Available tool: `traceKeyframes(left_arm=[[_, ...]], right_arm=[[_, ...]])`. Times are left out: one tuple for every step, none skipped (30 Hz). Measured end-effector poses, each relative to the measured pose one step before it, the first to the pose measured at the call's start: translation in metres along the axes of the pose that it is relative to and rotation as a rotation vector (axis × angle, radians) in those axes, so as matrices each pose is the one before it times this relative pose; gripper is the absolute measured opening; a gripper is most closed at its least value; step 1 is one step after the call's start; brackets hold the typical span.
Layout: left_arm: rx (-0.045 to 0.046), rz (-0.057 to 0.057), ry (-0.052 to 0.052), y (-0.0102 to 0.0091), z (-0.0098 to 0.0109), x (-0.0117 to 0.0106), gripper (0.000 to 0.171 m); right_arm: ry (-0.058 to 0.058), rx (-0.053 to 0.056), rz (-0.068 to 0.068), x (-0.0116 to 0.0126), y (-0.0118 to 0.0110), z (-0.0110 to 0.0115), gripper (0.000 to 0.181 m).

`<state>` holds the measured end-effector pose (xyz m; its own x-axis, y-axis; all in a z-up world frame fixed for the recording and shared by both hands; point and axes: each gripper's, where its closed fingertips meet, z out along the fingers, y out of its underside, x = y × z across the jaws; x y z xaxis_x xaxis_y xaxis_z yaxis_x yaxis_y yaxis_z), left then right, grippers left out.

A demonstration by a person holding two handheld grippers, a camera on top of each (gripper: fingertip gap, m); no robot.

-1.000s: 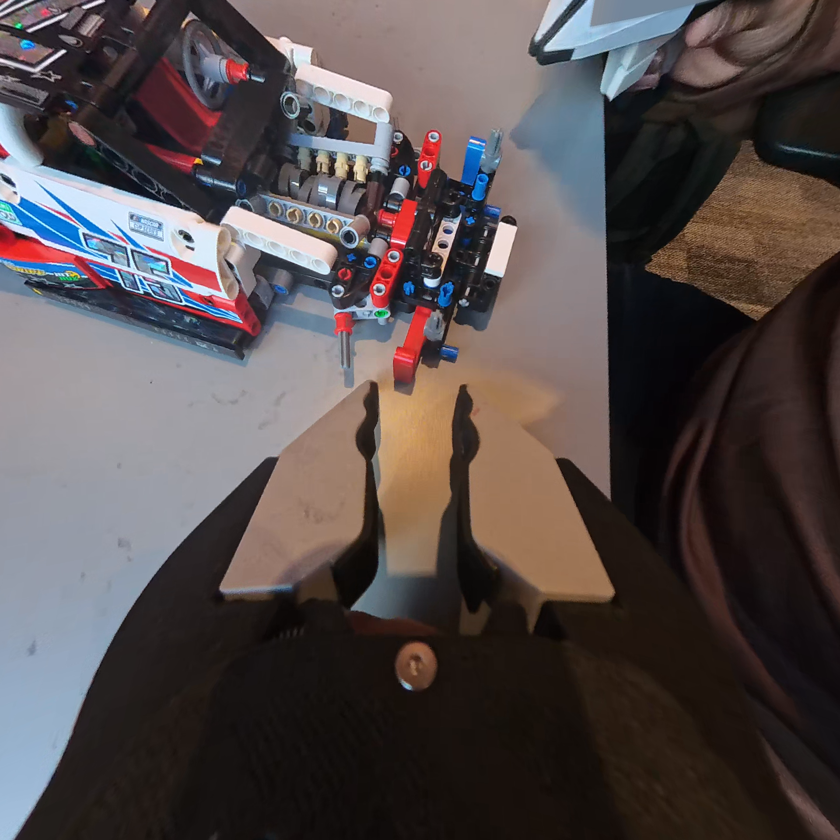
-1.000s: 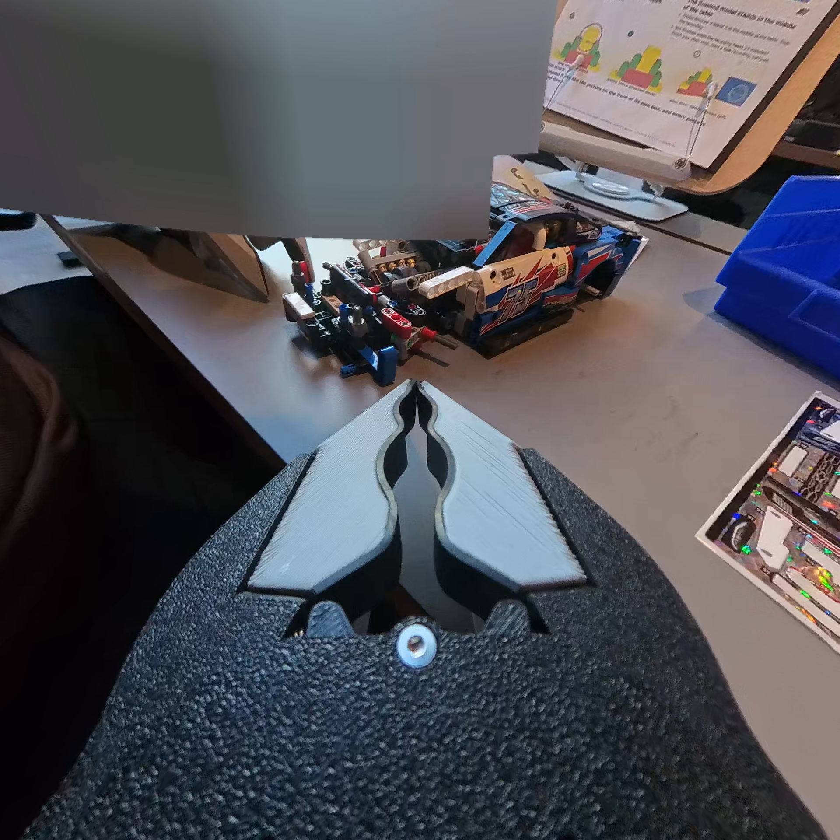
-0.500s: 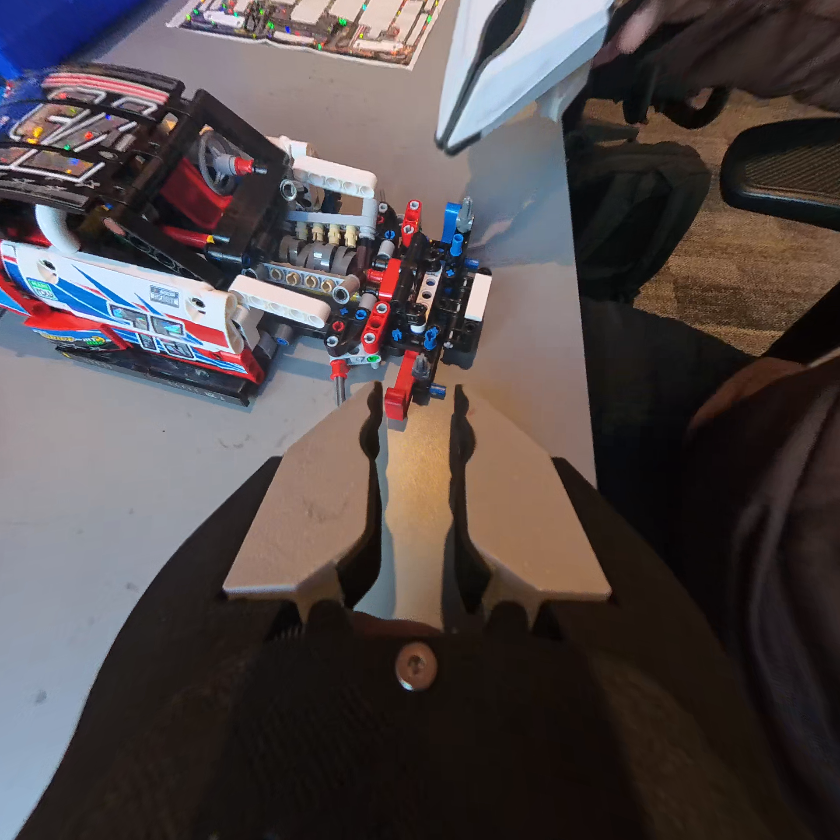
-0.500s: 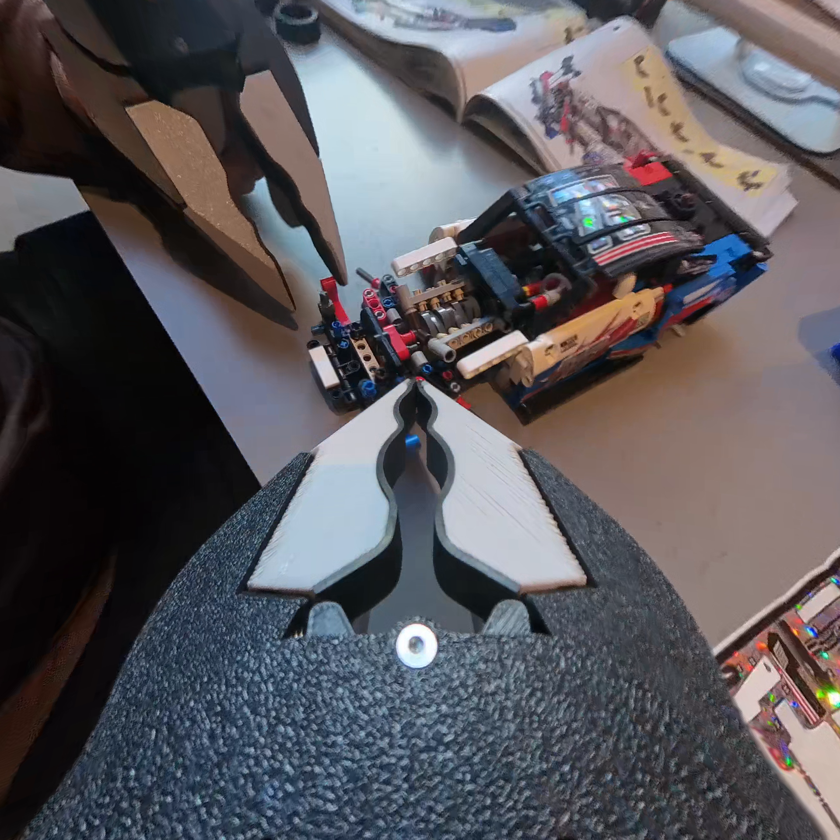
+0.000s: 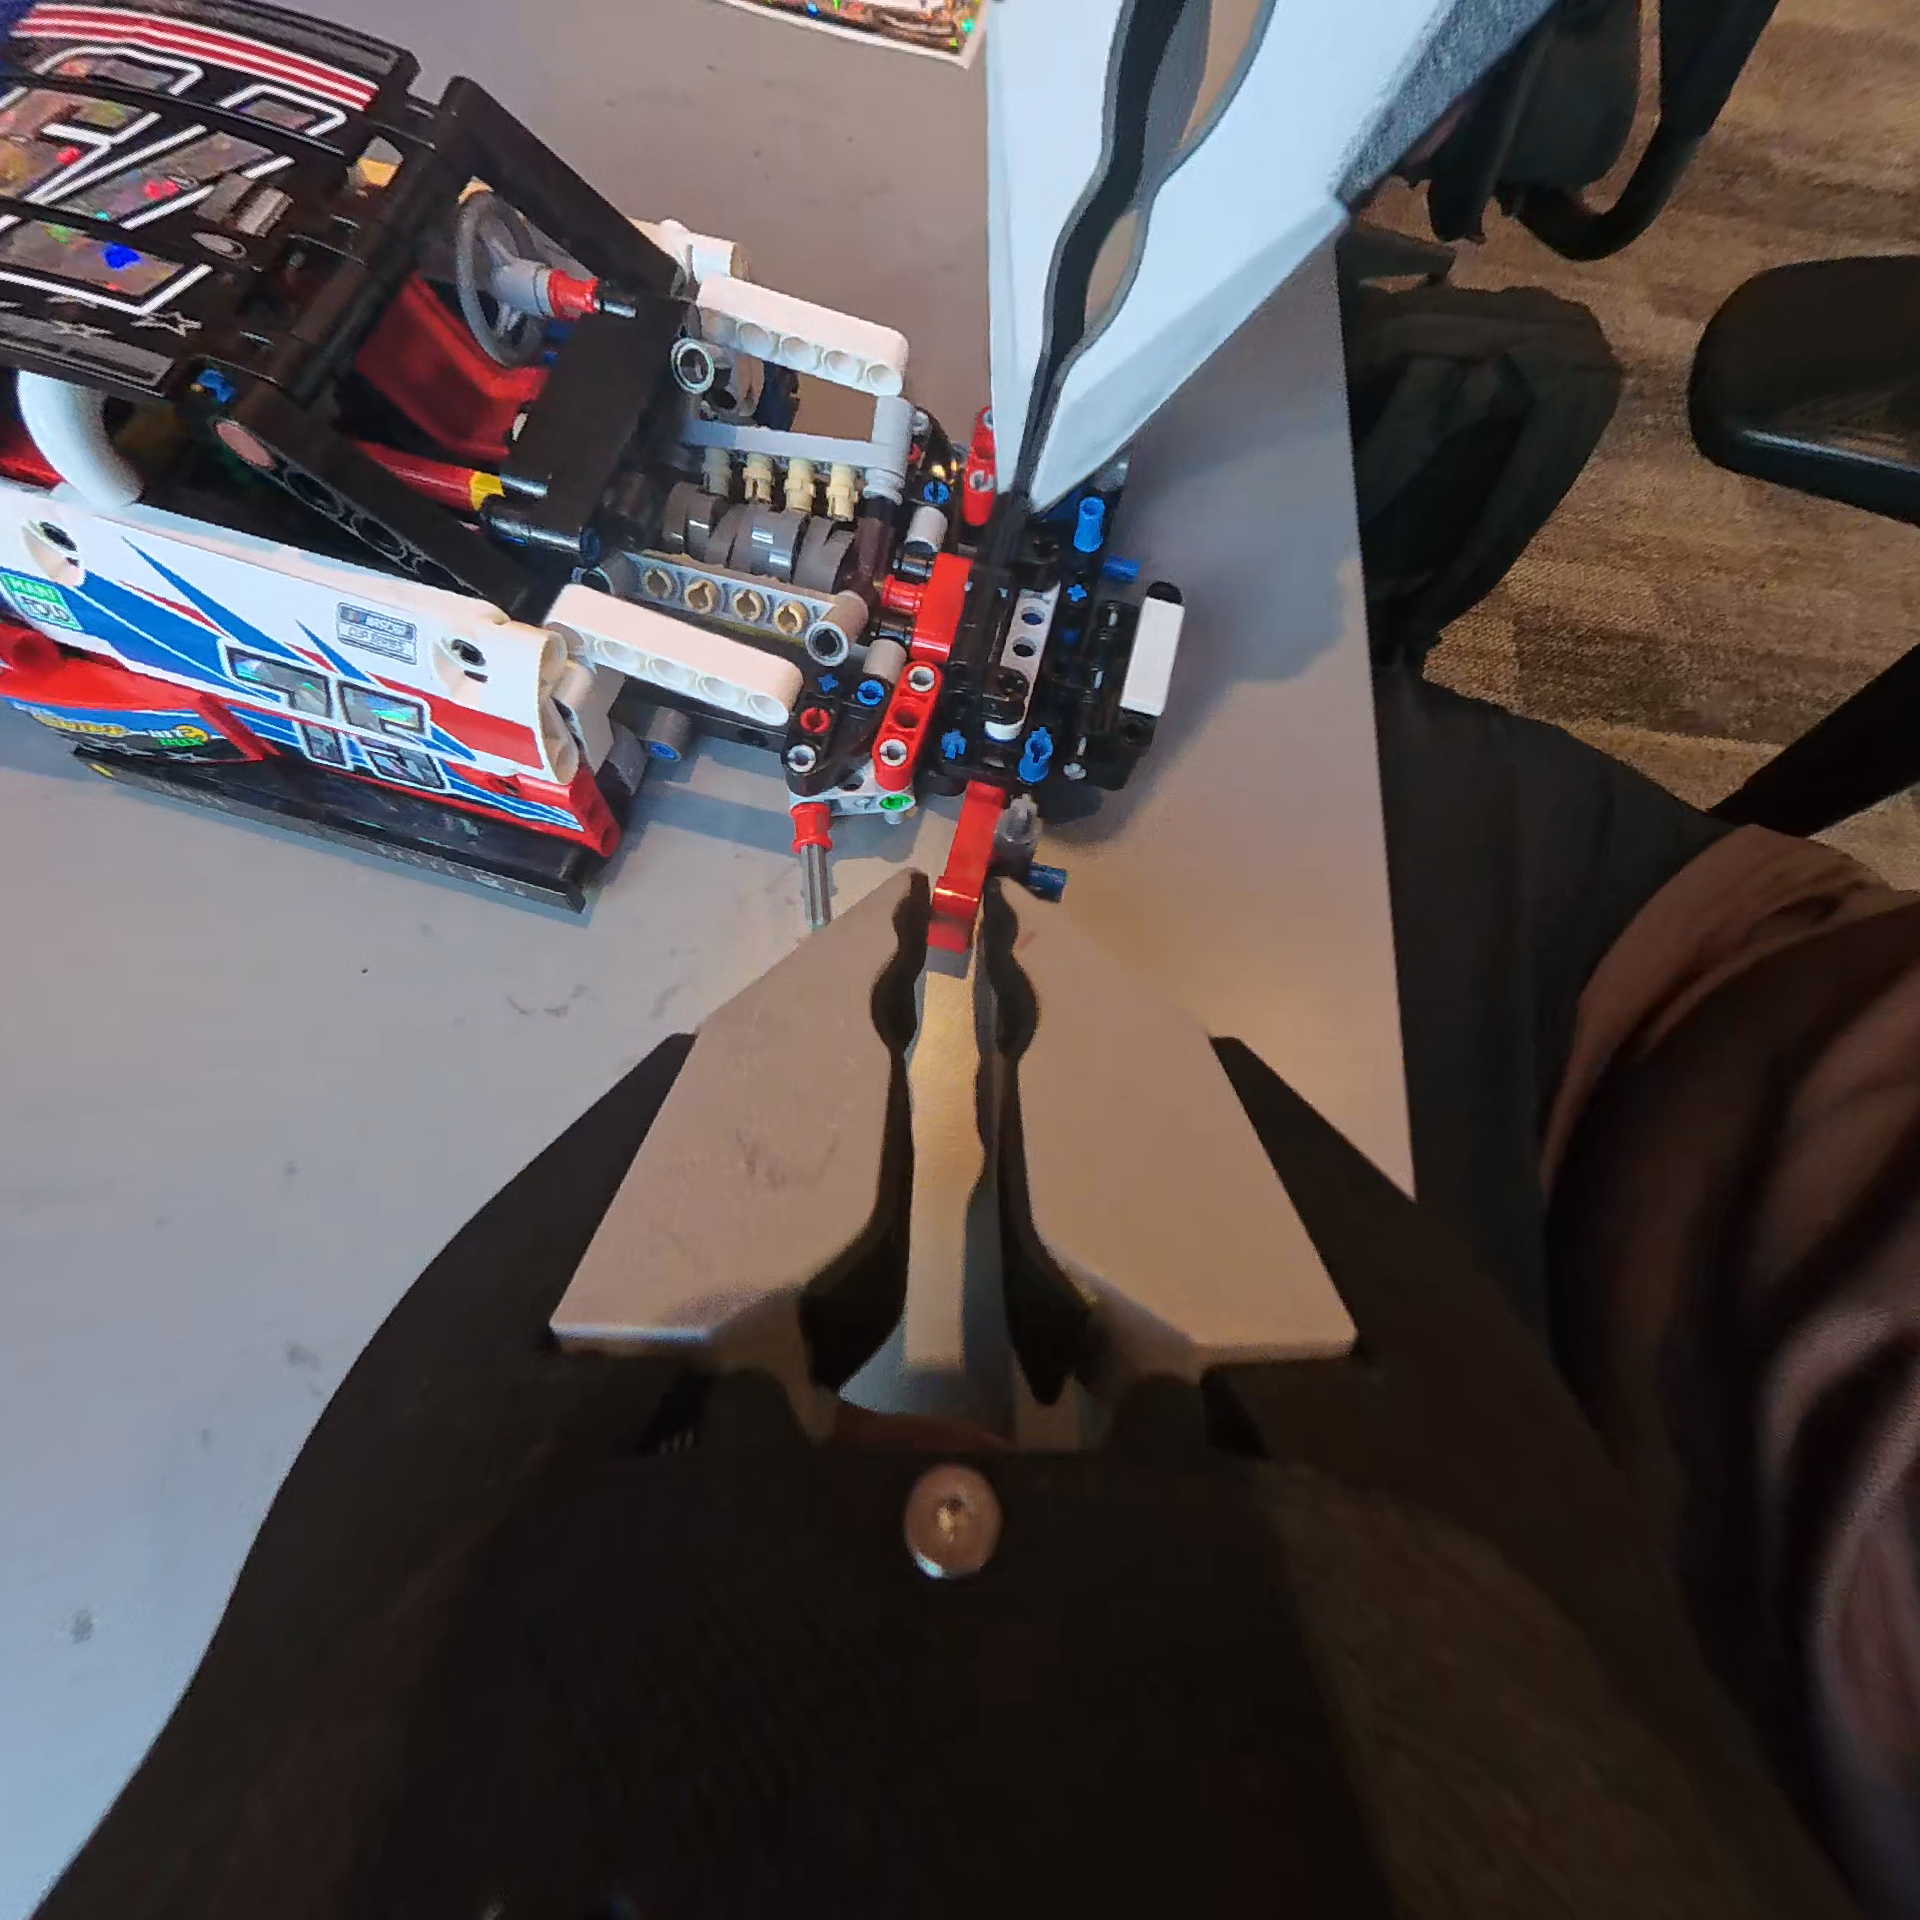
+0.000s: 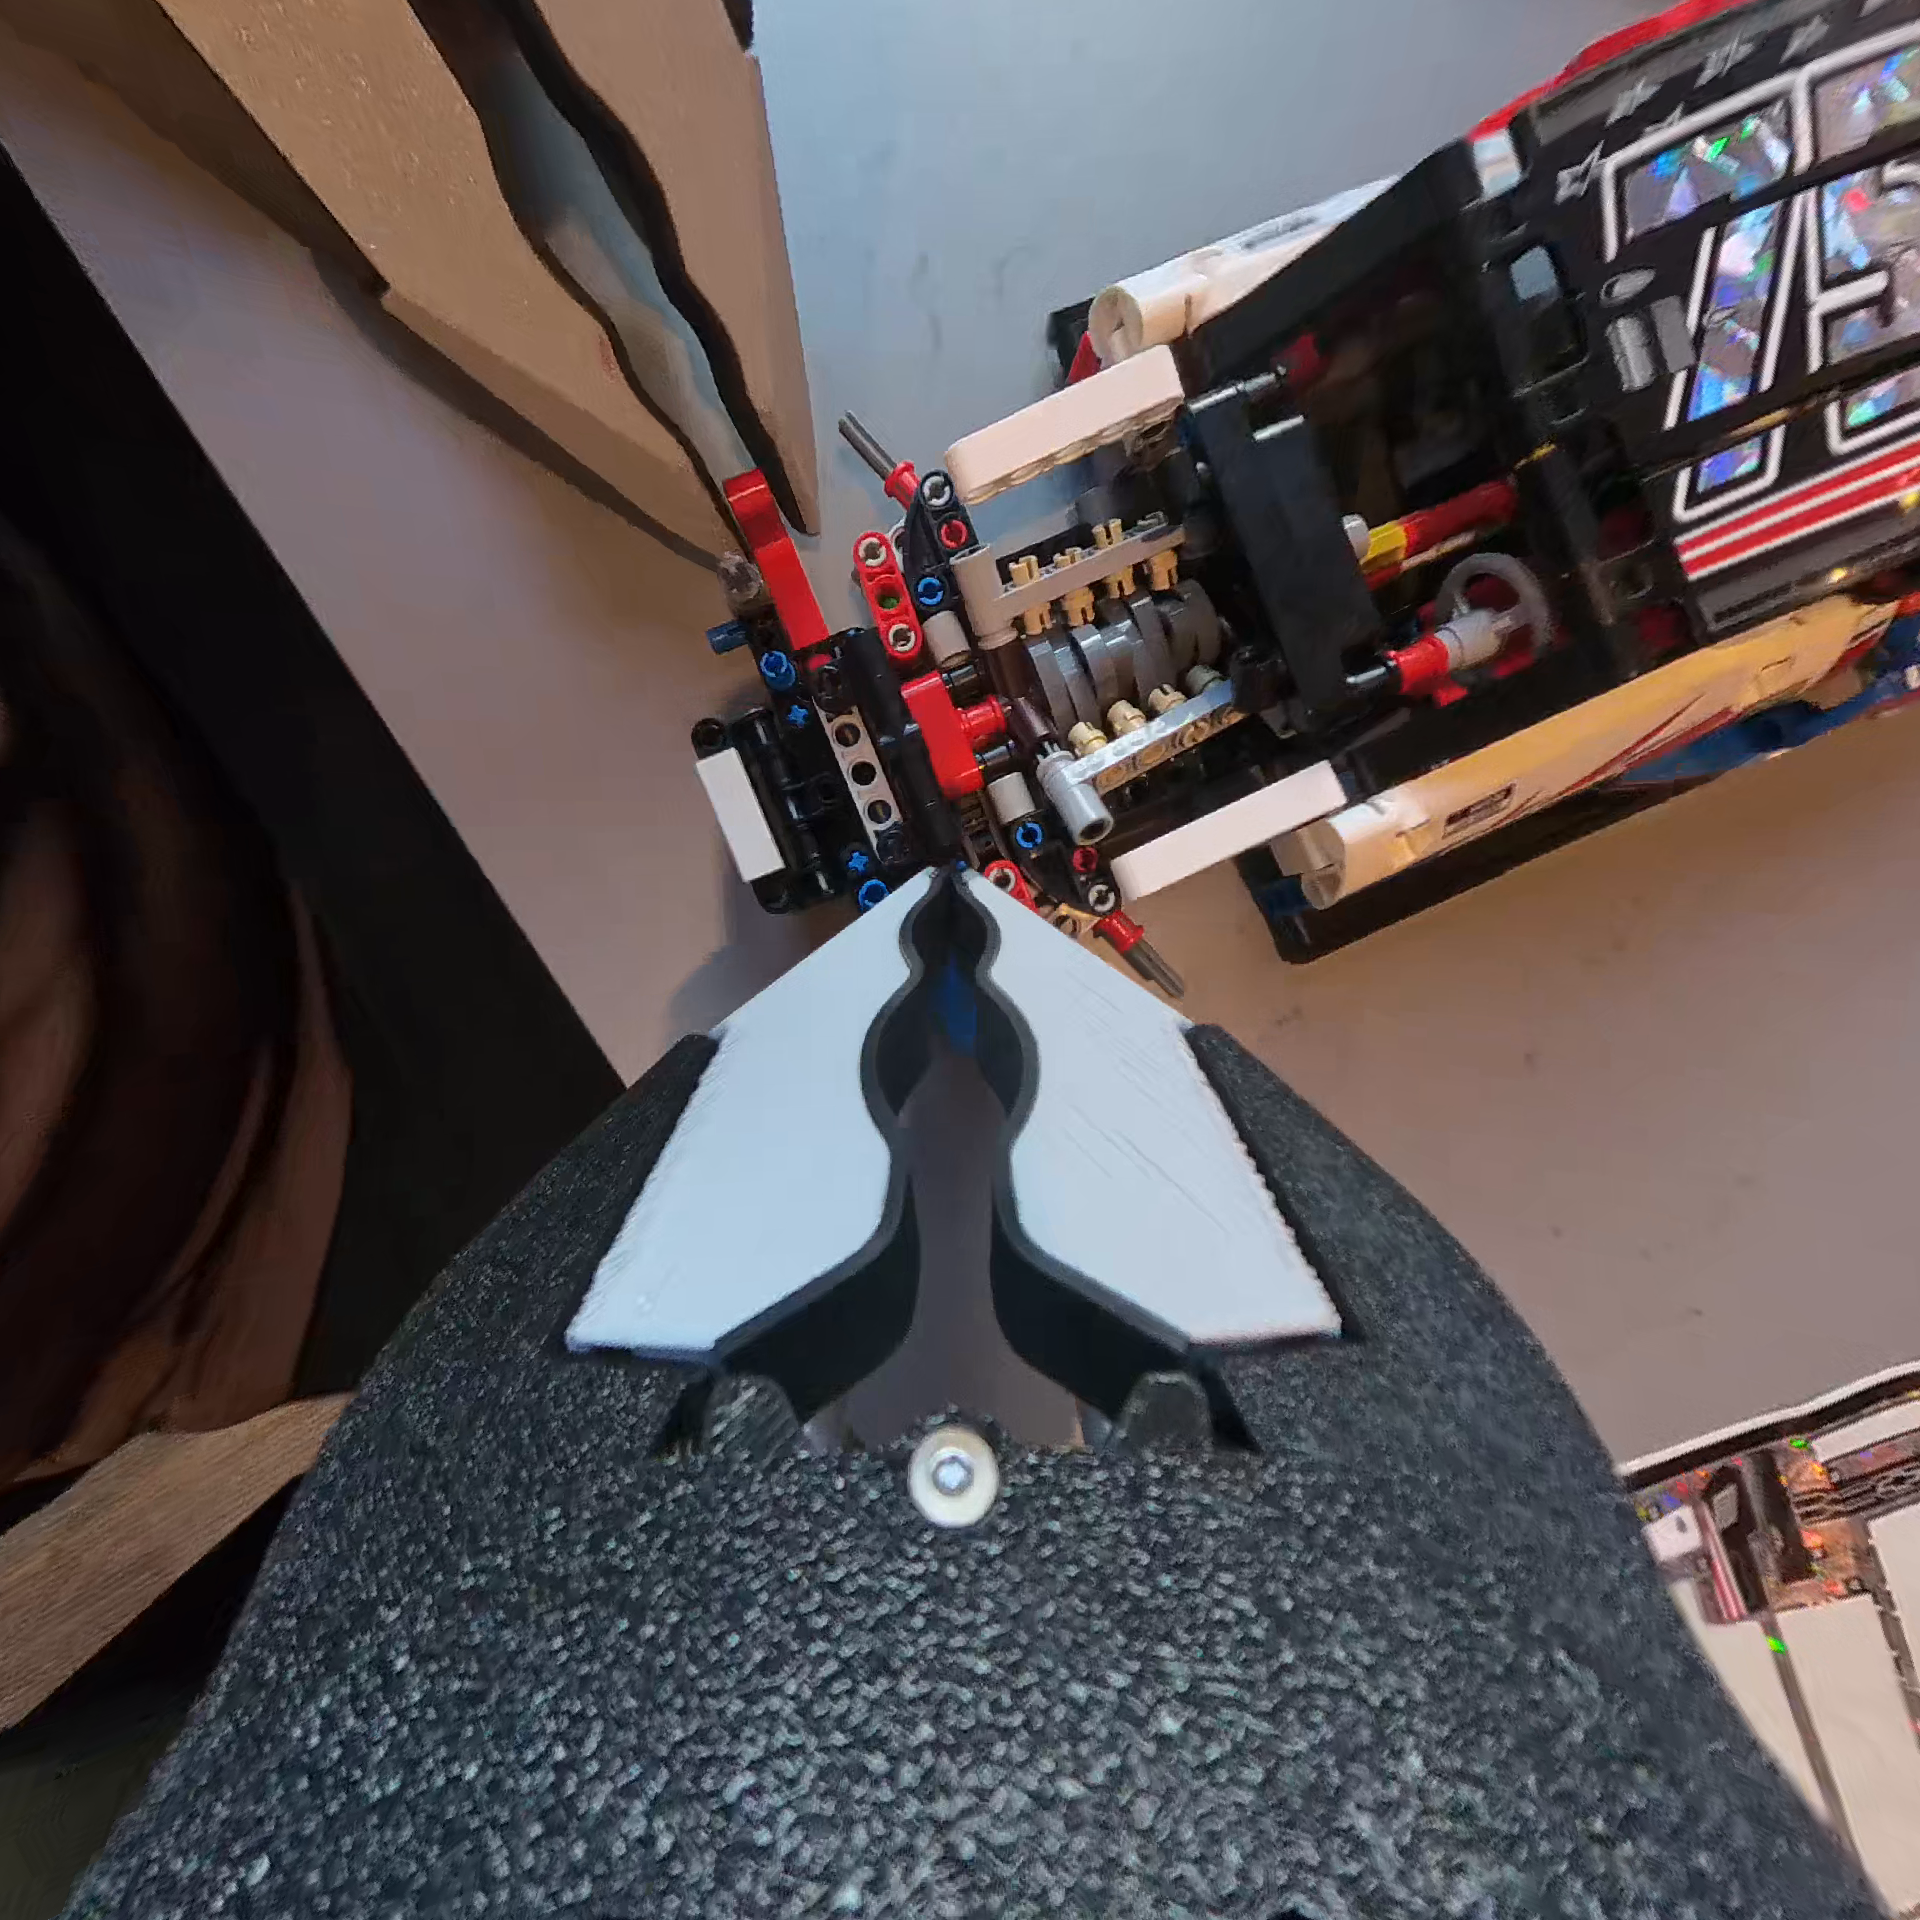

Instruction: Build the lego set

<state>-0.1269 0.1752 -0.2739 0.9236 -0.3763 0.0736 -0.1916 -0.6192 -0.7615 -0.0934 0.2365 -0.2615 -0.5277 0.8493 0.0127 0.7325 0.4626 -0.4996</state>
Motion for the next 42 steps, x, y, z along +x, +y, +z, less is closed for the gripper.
traceKeyframes(left_arm=[[-0.00843,0.0035,0.0023,0.00085,0.00105,0.00017,0.007],[-0.009,0.0036,0.0006,0.00098,0.00097,0.00028,0.007],[-0.00629,0.006,-0.0037,0.00066,0.00079,-0.00023,0.006],[-0.0016,0.0072,-0.0019,0.00004,0.00031,0.00001,0.006],[-0.00238,0.0043,0.0026,0.00022,0.00046,0.00057,0.006],[-0.002,0.0038,0.0004,0.00003,0.00032,0.00021,0.006],[-0.00074,0.0009,0.0011,-0.00001,0.00022,-0.00004,0.006],[-0.00047,-0.0031,0.0039,0.00004,0.00024,0.0,0.006],[-0.00067,-0.0039,0.0035,0.00003,0.00009,-0.00017,0.006],[-0.0003,-0.0026,0.0008,0.00004,0.00008,-0.00029,0.006],[-0.00122,-0.001,-0.0004,0.00017,0.00018,-0.0003,0.006],[-0.00132,-0.0004,-0.0003,0.00013,0.00011,-0.0001,0.006],[-0.00102,-0.0014,0.0005,0.00016,0.00003,-0.00019,0.006],[-0.0017,-0.0031,0.0003,0.00009,0.00028,-0.00036,0.007],[-0.00118,-0.0032,0.0007,0.0001,0.00022,-0.00034,0.007],[0.00155,-0.0005,0.0032,-0.00031,0.00034,0.00027,0.007],[-0.00008,0.0051,0.0025,-0.00028,0.00083,0.00061,0.007],[-0.00117,0.0073,-0.0049,-0.00011,0.00019,-0.00006,0.007],[-0.00025,0.0035,-0.0034,-0.00004,0.00012,-0.00013,0.007],[0.00012,0.002,-0.0019,0.00005,0.00011,-0.00009,0.007],[-0.00006,0.0008,-0.0008,-0.00002,0.00003,-0.00008,0.007],[0.00001,-0.0013,0.0014,-0.00001,0.00013,0.00002,0.007],[0.00105,-0.0022,0.0033,-0.00022,0.00011,0.00004,0.006],[-0.00023,-0.0028,0.0022,0.00003,0.00008,-0.00008,0.007],[-0.00003,-0.002,0.0014,0.00002,0.0001,-0.00002,0.007],[-0.00009,0.0009,-0.001,-0.00001,0.00003,-0.00012,0.006],[0.00006,0.0024,-0.0023,-0.00003,0.00007,-0.00008,0.007],[0.0,0.0013,-0.0011,0.00003,0.00013,-0.00008,0.007],[-0.0001,-0.0007,0.0006,0.00005,0.00009,0.00001,0.007],[0.00002,-0.0024,0.0024,-0.00003,0.00013,0.00001,0.007],[0.00006,-0.0038,0.0037,-0.00003,0.0001,-0.00002,0.006],[-0.00018,-0.0036,0.0028,0.00006,0.00001,-0.00011,0.006],[-0.0002,-0.0022,0.0012,0.00005,-0.00008,-0.00008,0.006],[-0.00032,-0.0011,-0.0002,0.00008,0.00008,-0.00009,0.006],[-0.00012,-0.0002,-0.0005,-0.00003,0.00002,-0.00018,0.006],[0.00079,-0.0004,-0.0006,-0.00019,0.00029,-0.00005,0.006],[-0.00202,-0.0048,-0.0043,0.00038,-0.00018,-0.001,0.006],[-0.00006,-0.0041,0.001,-0.00004,-0.00004,-0.00033,0.006],[-0.00016,-0.0021,-0.002,0.0,-0.00001,-0.00036,0.006],[-0.00013,-0.0006,-0.005,0.00015,-0.00014,-0.00057,0.006],[0.00005,-0.0002,-0.0045,-0.00002,-0.00013,-0.00056,0.006],[-0.00018,-0.0018,-0.0012,0.00007,-0.00008,-0.00023,0.006]], right_arm=[[-0.0139,-0.0231,0.0108,-0.00007,0.00136,-0.00012,0.0],[-0.0031,-0.0239,-0.0066,-0.00014,0.00098,0.00013,0.0],[0.0029,-0.0247,-0.0165,-0.00011,0.00081,0.00037,0.0],[-0.0008,-0.0282,-0.0167,-0.00027,0.00096,0.00016,0.0],[-0.0067,-0.0304,-0.0118,-0.00013,0.00067,0.00027,0.0],[-0.0068,-0.0309,-0.0098,-0.00002,0.00027,0.0004,0.0],[-0.0042,-0.0275,-0.0141,0.00012,0.00016,0.00036,0.0],[-0.0029,-0.0177,-0.0117,-0.00007,0.00016,0.00038,0.0],[0.0007,-0.0039,-0.0071,-0.00037,0.00011,0.0007,0.0],[0.009,0.0095,-0.0075,-0.00051,-0.00027,0.00059,0.0],[0.017,0.0196,-0.0043,-0.00047,-0.00048,0.00028,0.0],[0.0224,0.0287,0.0004,-0.00039,-0.00048,0.00008,0.0],[0.0264,0.0413,0.0018,-0.00013,-0.00096,-0.00005,0.0],[0.0321,0.054,0.0015,-0.00003,-0.00117,-0.00007,0.0],[0.0377,0.0533,0.0013,0.00051,-0.00075,-0.00083,0.0],[0.0325,0.0317,-0.0036,0.00065,0.00055,-0.00223,0.0],[0.0102,0.0105,-0.0129,-0.00057,0.00039,-0.00442,0.0],[-0.0006,0.0062,-0.0088,-0.00048,-0.00145,-0.00595,0.0],[-0.0088,0.0083,0.0019,-0.00054,-0.00285,-0.00579,0.0],[-0.0274,-0.0047,0.001,-0.00298,-0.00122,-0.0037,0.0],[-0.0192,-0.0259,-0.0117,-0.00195,0.00207,-0.00019,0.0],[0.001,-0.0358,-0.0263,0.00052,0.0036,0.00254,0.0],[-0.0036,-0.0278,-0.0298,-0.00102,0.00213,0.00352,0.0],[-0.0068,-0.0229,-0.0264,-0.00137,0.00039,0.00318,0.0],[-0.0009,-0.0268,-0.0283,-0.00024,0.00075,0.00252,0.0],[-0.001,-0.0242,-0.0319,0.00008,0.00025,0.00127,0.0],[-0.0053,-0.0235,-0.0321,-0.00027,0.00012,0.00014,0.0],[-0.0104,-0.0229,-0.0289,-0.00082,0.00024,0.00008,0.0],[-0.0118,-0.0178,-0.0198,-0.00044,0.00003,0.00014,0.0],[-0.0181,-0.0135,-0.005,-0.00057,-0.00009,0.00041,0.0],[-0.0286,-0.01,0.0023,-0.00209,0.00006,0.00014,0.0],[-0.0234,-0.0033,-0.0008,-0.00213,0.00001,0.00015,0.0],[-0.009,0.0043,-0.0004,-0.00068,-0.00028,0.00018,0.0],[-0.0053,0.0061,0.0159,0.00029,-0.00006,0.00017,0.0],[0.0016,-0.0107,0.0276,0.0023,0.00283,0.00168,0.0],[-0.006,0.0008,0.0192,0.00134,0.00139,0.00288,0.0],[-0.0239,0.0136,0.0231,-0.00007,-0.00094,0.00124,0.0],[-0.0243,0.007,0.0251,0.00014,-0.00028,0.00031,0.0],[-0.0121,0.0087,0.0109,0.0003,-0.00019,0.0003,0.0],[-0.0053,0.0122,0.0157,0.00022,-0.00033,0.00036,0.0],[-0.0036,0.0156,0.0221,0.00019,-0.00051,0.00024,0.0],[-0.0009,0.0197,0.0164,0.00005,-0.00015,0.00024,0.0]])
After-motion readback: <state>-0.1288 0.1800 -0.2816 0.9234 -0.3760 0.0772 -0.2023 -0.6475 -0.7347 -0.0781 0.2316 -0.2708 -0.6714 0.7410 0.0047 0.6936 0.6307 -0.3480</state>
